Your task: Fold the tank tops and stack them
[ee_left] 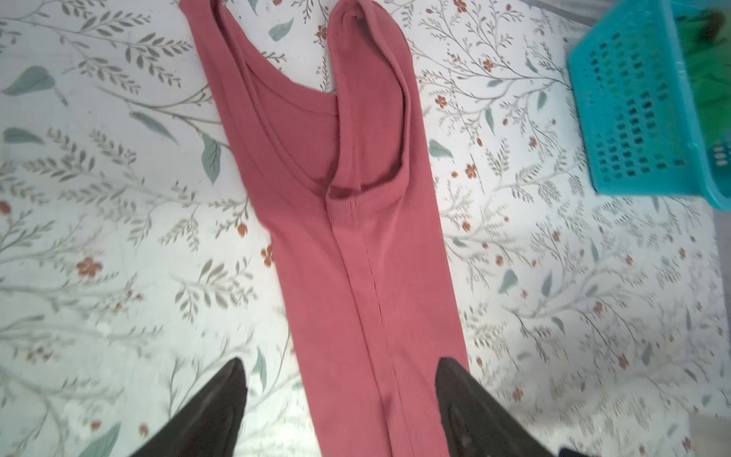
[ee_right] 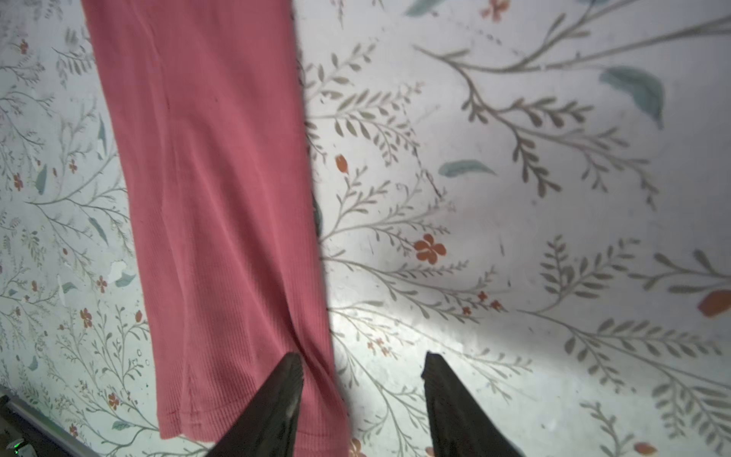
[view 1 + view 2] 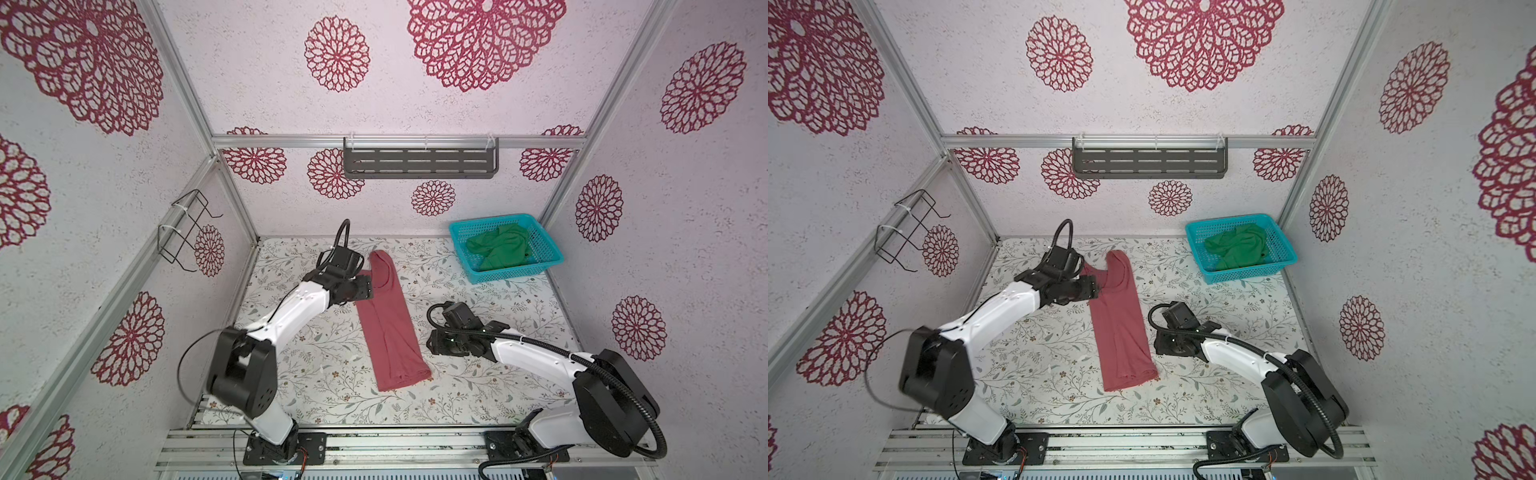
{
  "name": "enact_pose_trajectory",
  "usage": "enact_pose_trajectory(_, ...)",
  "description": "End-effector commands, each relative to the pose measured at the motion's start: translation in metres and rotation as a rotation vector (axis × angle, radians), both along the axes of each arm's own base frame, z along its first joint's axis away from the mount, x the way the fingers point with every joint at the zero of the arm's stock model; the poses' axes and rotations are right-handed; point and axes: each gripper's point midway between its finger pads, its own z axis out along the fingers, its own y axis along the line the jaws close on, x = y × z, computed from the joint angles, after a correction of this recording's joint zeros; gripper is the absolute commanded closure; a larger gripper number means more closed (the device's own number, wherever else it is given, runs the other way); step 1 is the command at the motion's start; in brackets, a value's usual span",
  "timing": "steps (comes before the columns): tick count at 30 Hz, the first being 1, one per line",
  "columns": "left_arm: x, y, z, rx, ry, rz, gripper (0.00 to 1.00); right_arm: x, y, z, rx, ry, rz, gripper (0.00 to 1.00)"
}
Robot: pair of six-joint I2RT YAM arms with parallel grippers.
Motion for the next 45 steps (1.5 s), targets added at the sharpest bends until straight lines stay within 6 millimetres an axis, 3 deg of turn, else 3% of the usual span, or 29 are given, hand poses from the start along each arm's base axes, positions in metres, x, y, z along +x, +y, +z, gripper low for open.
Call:
enact_pose_trajectory(1, -0.073, -0.006, -0.056, -0.119, 0.211, 0.1, 0.25, -0.025, 0.012, -0.002, 0.088, 0.087, 0.063, 0.48)
enact_pose_trajectory(3, -0.112, -0.006, -0.065, -0.184, 0.254, 0.152, 0.26, -0.032, 0.016, -0.004, 0.129, 0.106, 0.069, 0.48)
enact_pose_trajectory(6, -0.153, -0.007, -0.077, -0.275, 0.301, 0.218, 0.27, -0.035, 0.02, -0.005, 0.168, 0.104, 0.08, 0.45)
enact_pose_trajectory(12, -0.196, -0.026, -0.109, -0.464, 0.356, 0.3, 0.29, -0.04, 0.023, -0.017, 0.179, 0.121, 0.075, 0.44)
enact_pose_trajectory(20, -0.207, -0.048, -0.134, -0.522, 0.391, 0.309, 0.34, -0.051, 0.02, -0.031, 0.157, 0.137, 0.05, 0.45)
enact_pose_trajectory(24, -0.217, -0.052, -0.148, -0.487, 0.441, 0.303, 0.48, -0.055, 0.024, -0.033, 0.16, 0.141, 0.05, 0.45)
enact_pose_trajectory(27, -0.222, -0.052, -0.153, -0.463, 0.459, 0.303, 0.64, -0.058, 0.027, -0.035, 0.159, 0.15, 0.055, 0.46)
enact_pose_trajectory(31, -0.222, -0.047, -0.151, -0.429, 0.443, 0.298, 0.82, -0.061, 0.025, -0.037, 0.141, 0.153, 0.044, 0.57)
enact_pose_trajectory(35, -0.222, -0.041, -0.148, -0.397, 0.426, 0.289, 0.99, -0.065, 0.023, -0.037, 0.122, 0.158, 0.044, 0.75)
enact_pose_trajectory(45, -0.236, -0.015, -0.125, -0.369, 0.391, 0.301, 1.0, -0.097, 0.036, -0.025, 0.139, 0.177, 0.081, 0.98)
